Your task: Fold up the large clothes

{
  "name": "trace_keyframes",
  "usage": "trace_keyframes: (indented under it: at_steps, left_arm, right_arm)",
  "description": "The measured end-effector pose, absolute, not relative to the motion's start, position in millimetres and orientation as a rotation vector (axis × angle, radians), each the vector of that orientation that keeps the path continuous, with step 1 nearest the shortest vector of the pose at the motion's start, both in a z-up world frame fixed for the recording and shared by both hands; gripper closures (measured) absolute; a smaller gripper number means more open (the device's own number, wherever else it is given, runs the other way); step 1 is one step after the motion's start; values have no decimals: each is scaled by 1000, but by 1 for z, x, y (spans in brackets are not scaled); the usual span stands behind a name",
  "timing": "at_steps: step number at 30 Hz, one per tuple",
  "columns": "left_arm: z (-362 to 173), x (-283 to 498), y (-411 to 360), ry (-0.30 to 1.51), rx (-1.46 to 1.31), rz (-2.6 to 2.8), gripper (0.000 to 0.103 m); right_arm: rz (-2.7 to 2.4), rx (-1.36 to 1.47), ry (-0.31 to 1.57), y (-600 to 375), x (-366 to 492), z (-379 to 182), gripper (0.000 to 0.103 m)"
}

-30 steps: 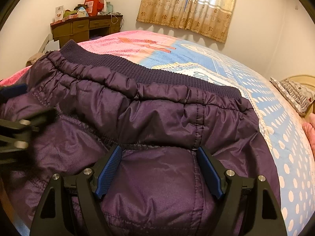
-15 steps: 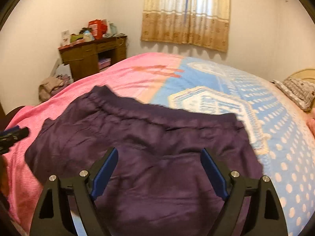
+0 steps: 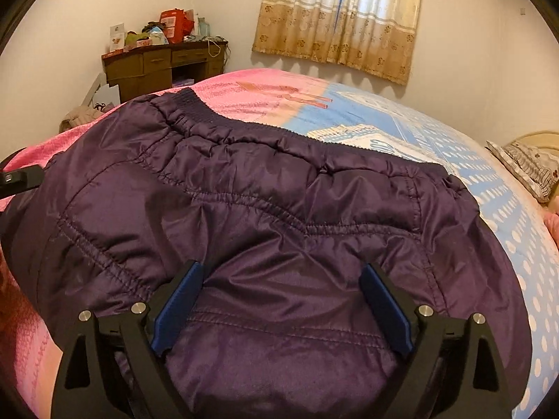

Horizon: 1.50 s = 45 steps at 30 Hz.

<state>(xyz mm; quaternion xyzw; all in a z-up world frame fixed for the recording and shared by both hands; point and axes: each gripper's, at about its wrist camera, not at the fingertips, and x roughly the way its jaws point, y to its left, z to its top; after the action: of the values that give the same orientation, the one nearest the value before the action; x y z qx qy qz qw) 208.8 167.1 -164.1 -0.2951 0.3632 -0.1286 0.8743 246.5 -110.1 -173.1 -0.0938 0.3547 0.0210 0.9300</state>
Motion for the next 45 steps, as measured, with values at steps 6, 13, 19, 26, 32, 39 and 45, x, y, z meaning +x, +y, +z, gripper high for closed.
trace_keyframes:
  at_steps: [6, 13, 19, 26, 32, 39, 45]
  left_arm:
    - [-163, 215, 164, 731, -634, -348, 17]
    - [-173, 222, 161, 735, -676, -373, 28]
    - [-170, 220, 167, 679, -715, -423, 78]
    - [-83, 188, 121, 470, -517, -538, 85]
    - [-14, 176, 33, 412, -241, -650, 85]
    - [-8, 176, -61, 410, -8, -733, 84]
    - [-47, 165, -130, 407, 248, -816, 83]
  right_arm:
    - [41, -195, 717, -102, 239, -176, 11]
    - [43, -188, 704, -96, 237, -177, 11]
    - [58, -166, 686, -99, 231, -173, 11]
    - [99, -89, 674, -111, 224, -165, 11]
    - [112, 144, 543, -166, 191, -141, 11]
    - [-6, 381, 433, -263, 157, -119, 10]
    - [3, 533, 407, -343, 146, -111, 10]
